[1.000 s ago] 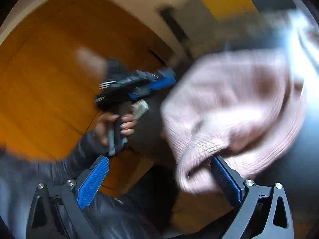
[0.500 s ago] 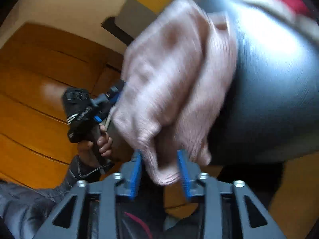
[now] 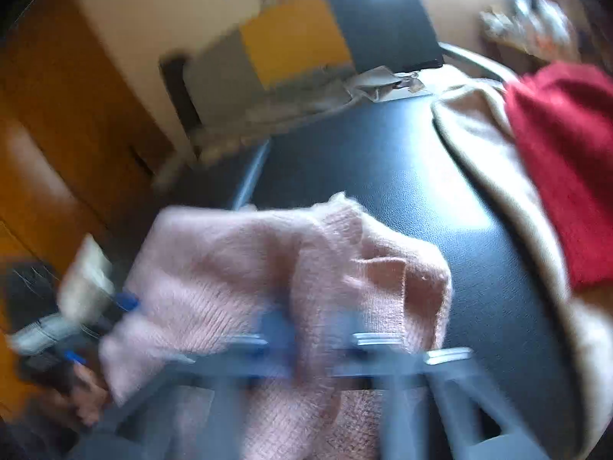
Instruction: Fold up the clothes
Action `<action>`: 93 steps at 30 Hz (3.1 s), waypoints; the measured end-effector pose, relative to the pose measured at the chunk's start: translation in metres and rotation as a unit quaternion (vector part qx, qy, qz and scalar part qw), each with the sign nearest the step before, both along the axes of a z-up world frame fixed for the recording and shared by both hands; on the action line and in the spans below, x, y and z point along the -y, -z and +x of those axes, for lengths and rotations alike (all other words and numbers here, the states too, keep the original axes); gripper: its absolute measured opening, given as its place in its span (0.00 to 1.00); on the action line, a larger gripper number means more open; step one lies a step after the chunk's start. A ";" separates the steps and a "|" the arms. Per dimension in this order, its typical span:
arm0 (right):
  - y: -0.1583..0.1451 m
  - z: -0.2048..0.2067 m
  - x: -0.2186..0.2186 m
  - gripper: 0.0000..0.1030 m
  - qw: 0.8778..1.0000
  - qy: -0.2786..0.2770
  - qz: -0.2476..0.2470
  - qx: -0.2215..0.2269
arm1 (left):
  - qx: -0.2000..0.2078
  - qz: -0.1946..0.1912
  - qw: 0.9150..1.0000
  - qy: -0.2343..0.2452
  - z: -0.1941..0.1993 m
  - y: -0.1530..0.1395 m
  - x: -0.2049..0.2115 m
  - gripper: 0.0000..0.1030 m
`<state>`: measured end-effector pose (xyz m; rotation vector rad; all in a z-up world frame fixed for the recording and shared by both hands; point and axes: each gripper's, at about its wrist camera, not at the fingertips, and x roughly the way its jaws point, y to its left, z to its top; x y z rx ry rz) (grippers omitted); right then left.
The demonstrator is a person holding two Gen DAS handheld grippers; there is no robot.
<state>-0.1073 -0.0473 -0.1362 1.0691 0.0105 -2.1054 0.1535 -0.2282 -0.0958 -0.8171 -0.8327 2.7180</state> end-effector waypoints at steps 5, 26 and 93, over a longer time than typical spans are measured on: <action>-0.050 0.001 0.002 0.11 0.991 -0.009 0.069 -0.118 | 0.018 -0.013 0.998 0.059 0.017 0.013 -0.002 0.31; -0.035 0.004 -0.028 0.53 0.994 -0.016 0.002 -0.112 | 0.061 -0.105 0.983 0.137 -0.013 0.008 -0.060 0.32; -0.078 0.156 0.358 0.54 0.865 -0.468 -0.139 0.115 | -0.131 0.030 0.936 -0.324 0.339 -0.081 0.218 0.50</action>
